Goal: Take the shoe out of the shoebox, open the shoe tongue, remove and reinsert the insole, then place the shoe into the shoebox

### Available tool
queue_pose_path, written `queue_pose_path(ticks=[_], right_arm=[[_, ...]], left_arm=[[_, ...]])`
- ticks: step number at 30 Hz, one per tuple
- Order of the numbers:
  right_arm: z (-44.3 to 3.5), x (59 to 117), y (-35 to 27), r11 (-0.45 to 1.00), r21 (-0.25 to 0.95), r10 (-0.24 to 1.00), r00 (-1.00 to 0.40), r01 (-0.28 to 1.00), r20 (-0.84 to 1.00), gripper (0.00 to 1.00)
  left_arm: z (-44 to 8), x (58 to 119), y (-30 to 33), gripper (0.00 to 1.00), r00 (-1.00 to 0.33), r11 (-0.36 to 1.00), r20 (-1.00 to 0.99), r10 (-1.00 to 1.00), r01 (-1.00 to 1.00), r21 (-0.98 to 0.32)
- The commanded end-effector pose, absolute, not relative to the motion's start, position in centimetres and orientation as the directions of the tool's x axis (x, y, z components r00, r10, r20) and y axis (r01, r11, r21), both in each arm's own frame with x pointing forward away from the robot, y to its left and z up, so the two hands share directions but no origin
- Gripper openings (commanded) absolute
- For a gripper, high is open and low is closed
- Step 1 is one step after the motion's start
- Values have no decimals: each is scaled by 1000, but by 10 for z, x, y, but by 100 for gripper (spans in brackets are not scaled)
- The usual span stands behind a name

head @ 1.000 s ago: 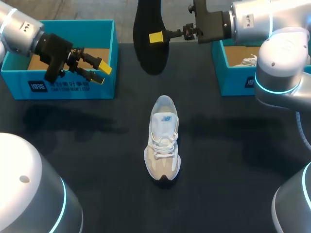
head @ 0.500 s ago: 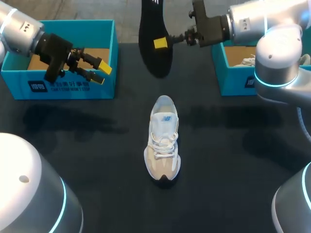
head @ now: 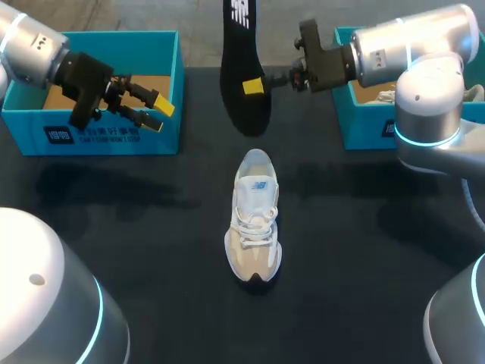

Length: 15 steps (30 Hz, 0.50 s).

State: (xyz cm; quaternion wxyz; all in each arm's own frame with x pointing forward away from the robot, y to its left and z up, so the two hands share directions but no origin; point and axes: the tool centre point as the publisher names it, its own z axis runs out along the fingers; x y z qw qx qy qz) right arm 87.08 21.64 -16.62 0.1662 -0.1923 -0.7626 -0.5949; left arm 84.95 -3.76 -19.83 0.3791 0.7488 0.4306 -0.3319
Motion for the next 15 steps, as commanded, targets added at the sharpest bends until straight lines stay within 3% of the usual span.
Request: queue_pose_path(ticks=[1, 15], right_arm=[[-166, 873, 219, 221, 842, 96, -871, 491, 482, 0], [-166, 873, 219, 221, 842, 96, -871, 491, 482, 0]], left_arm=[[-198, 850, -38, 100, 410, -344, -822, 394, 896, 282], [-199, 850, -41, 100, 367, -317, -845, 388, 915, 252]])
